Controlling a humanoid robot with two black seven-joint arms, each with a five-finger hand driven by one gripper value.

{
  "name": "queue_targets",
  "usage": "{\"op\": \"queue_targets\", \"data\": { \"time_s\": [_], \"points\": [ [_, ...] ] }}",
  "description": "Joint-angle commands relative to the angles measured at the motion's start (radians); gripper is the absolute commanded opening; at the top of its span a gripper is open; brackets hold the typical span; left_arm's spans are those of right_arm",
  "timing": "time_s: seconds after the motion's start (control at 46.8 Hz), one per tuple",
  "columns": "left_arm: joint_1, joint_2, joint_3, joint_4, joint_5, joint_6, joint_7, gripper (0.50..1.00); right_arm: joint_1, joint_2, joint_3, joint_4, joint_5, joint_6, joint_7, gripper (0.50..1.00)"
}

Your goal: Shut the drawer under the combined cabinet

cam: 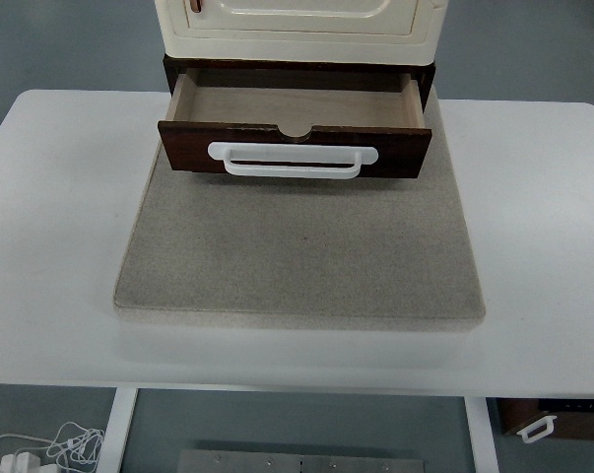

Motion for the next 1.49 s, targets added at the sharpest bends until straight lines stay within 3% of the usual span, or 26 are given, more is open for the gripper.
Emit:
{"op": "queue_targets", "data": {
  "time_s": [0.0,0.448,0.961,1.195,1.345,1.473],
  "points": [
    [0.006,0.000,0.002,-0.076,0.027,0.006,0.001,1.000,0.001,0.000,0.000,-0.001,0.000,-0.001,0.000,0.952],
    [-0.033,-0.011,0.255,-0.451,0.157,0.060,0.035,1.000,-0.001,0.000,0.000,-0.001,0.000,-0.001,0.000,0.952],
    [-0.043,-0.085,0.486,-0.544,0.205,-0.077,0.287,1.000,-0.001,0.000,0.000,-0.001,0.000,0.001,0.000,0.952],
    [-0.034,-0.123,0.548,-0.568,0.206,-0.157,0.458,1.000,0.001,0.000,0.000,0.001,0.000,-0.001,0.000,0.952],
    [-0.036,-0.126,0.586,-0.568,0.209,-0.241,0.546,1.000,-0.001,0.000,0.000,-0.001,0.000,-0.001,0.000,0.952],
    [-0.036,-0.131,0.631,-0.568,0.246,-0.264,0.610,1.000,-0.001,0.000,0.000,0.001,0.000,-0.001,0.000,0.952]
  ]
}}
